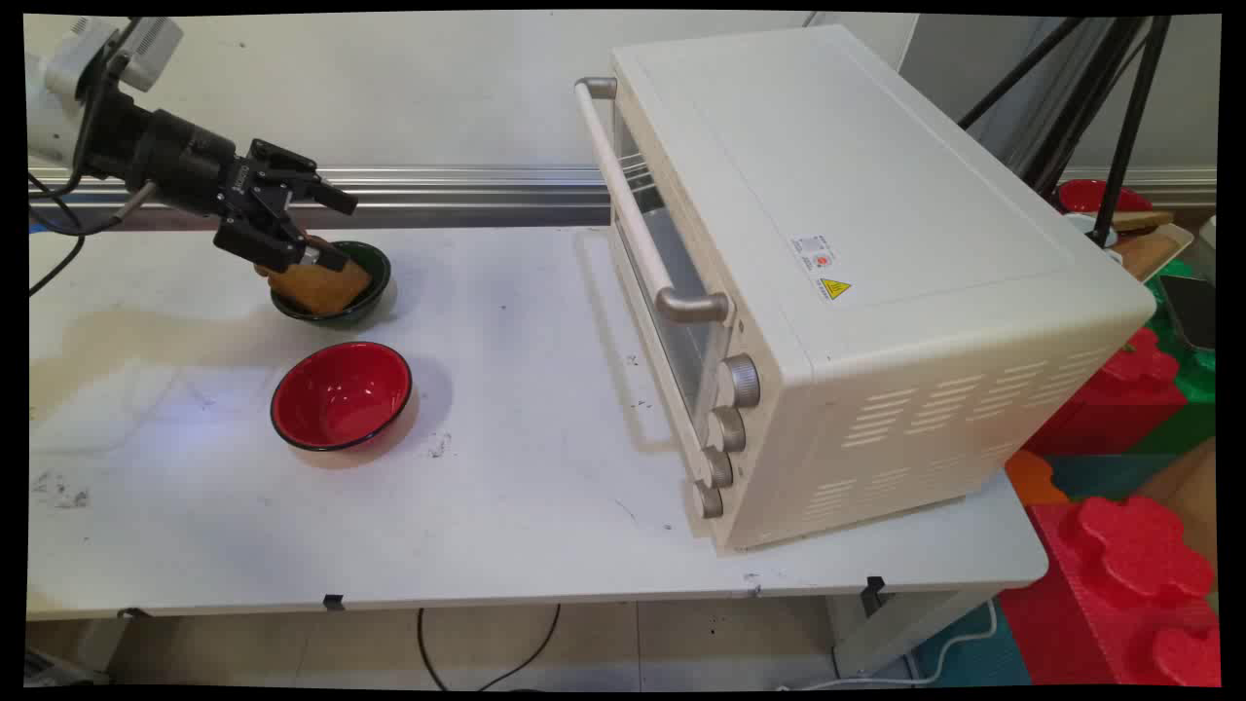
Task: Open the oven
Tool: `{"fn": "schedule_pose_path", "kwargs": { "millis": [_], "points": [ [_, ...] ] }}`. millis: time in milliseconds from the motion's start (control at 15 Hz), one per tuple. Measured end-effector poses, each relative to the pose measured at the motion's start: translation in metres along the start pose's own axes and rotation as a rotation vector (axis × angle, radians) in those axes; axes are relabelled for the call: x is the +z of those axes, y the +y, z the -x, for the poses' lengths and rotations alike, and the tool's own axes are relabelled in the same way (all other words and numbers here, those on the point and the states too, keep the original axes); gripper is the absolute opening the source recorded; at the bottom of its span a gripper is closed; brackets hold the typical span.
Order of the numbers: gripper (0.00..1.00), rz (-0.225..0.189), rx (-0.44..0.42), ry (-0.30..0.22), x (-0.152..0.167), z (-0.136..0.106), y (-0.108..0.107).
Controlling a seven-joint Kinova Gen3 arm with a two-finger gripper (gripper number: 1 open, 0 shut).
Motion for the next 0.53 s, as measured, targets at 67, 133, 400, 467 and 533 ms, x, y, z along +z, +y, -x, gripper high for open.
{"fn": "schedule_pose_path", "kwargs": {
  "millis": [67, 133, 400, 467, 533],
  "points": [
    [1.00, 0.000, -0.002, 0.003, -0.0003, -0.0006, -0.0002],
    [1.00, 0.001, -0.004, 0.005, -0.0006, -0.0013, -0.0003],
    [1.00, 0.005, -0.011, 0.018, -0.0018, -0.0044, 0.0001],
    [1.00, 0.007, -0.015, 0.028, -0.0021, -0.0066, 0.0004],
    [1.00, 0.008, -0.018, 0.037, -0.0026, -0.0083, 0.0007]
  ]
}}
